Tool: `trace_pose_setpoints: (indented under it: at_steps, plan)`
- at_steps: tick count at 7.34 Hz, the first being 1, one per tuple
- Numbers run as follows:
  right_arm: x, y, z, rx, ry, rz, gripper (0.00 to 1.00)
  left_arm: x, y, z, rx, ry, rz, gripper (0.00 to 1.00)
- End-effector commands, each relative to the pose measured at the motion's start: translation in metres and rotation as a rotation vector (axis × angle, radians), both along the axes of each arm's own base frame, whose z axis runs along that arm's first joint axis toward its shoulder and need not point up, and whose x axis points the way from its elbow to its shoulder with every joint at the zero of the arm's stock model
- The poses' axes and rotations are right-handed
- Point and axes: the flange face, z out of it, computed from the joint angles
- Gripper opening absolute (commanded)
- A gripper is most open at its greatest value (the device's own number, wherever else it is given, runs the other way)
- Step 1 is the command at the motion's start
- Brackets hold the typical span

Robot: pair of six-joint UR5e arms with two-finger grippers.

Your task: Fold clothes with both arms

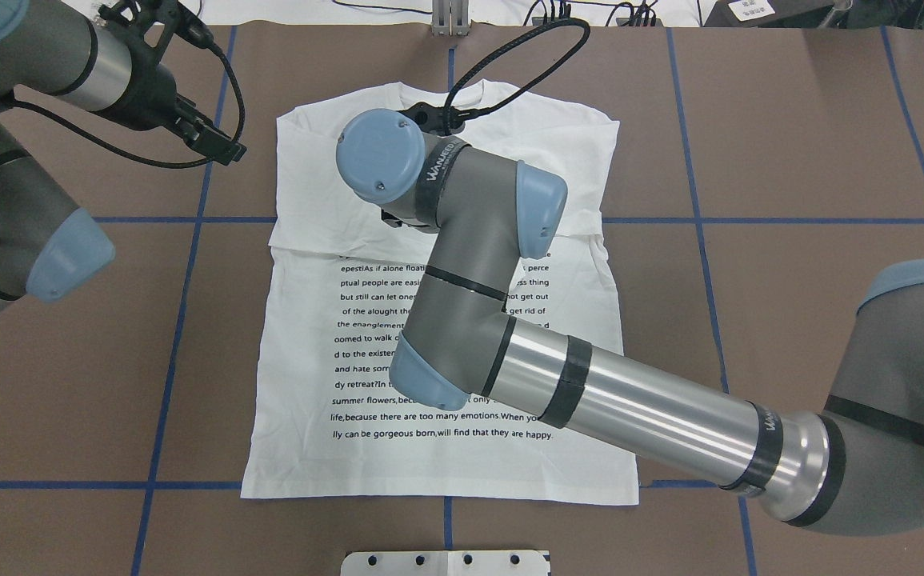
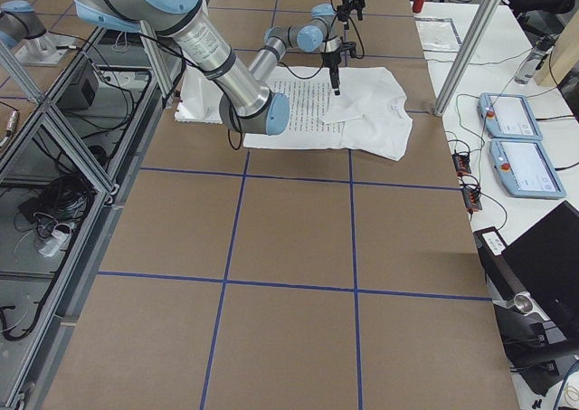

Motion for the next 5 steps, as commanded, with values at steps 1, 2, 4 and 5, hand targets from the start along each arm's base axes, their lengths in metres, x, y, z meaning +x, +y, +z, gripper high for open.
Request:
trace_pose_setpoints:
  at_steps: [1,2,4,5]
  plan:
    - [-0.039,-0.013,0.015,0.032,0.044,0.013,0.77,-0.006,-0.003,0.0,-0.004,0.001,-0.013,1.0]
    - [-0.048,-0.015,0.021,0.051,0.058,0.022,0.72,-0.006,-0.003,0.001,-0.006,0.001,-0.014,1.0]
    - [-0.062,-0.005,0.033,0.063,0.085,0.008,0.7,-0.007,-0.001,0.009,-0.018,-0.005,-0.014,1.0]
    - [-0.063,-0.002,0.035,0.066,0.092,-0.004,0.68,-0.007,-0.001,0.011,-0.02,-0.007,-0.014,1.0]
